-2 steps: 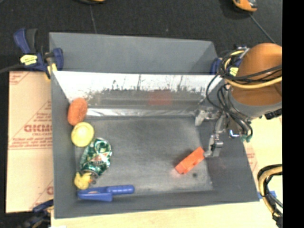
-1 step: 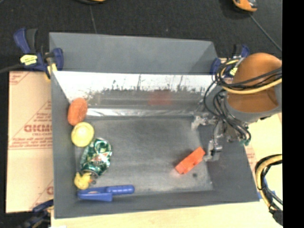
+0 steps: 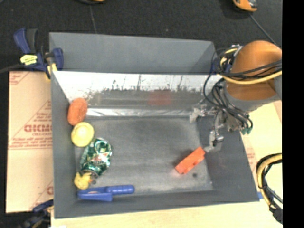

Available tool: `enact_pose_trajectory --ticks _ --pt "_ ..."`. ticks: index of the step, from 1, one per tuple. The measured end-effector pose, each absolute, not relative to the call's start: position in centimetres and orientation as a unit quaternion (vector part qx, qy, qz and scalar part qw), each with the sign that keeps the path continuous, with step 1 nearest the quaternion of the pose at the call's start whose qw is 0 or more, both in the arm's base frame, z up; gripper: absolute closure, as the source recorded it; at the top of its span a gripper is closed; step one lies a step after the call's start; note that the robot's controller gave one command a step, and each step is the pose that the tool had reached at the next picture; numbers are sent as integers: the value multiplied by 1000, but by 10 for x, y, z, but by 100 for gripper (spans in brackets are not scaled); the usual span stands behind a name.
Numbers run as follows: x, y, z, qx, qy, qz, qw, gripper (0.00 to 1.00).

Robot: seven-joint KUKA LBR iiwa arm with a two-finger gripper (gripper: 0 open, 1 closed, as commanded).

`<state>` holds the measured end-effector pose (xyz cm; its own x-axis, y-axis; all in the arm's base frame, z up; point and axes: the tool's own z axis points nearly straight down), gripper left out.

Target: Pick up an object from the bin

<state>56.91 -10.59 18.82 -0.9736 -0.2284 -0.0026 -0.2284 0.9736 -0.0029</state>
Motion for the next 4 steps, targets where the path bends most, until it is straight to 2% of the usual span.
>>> enact_pose_trajectory --ticks 1,2,3,4 --pt "567 -116 166 -87 996 -3 10 0" --pt "510 -92 120 -51 999 -2 7 0" --pt "525 -83 72 57 998 -3 11 100" --pt "525 -83 72 57 998 -3 11 100"
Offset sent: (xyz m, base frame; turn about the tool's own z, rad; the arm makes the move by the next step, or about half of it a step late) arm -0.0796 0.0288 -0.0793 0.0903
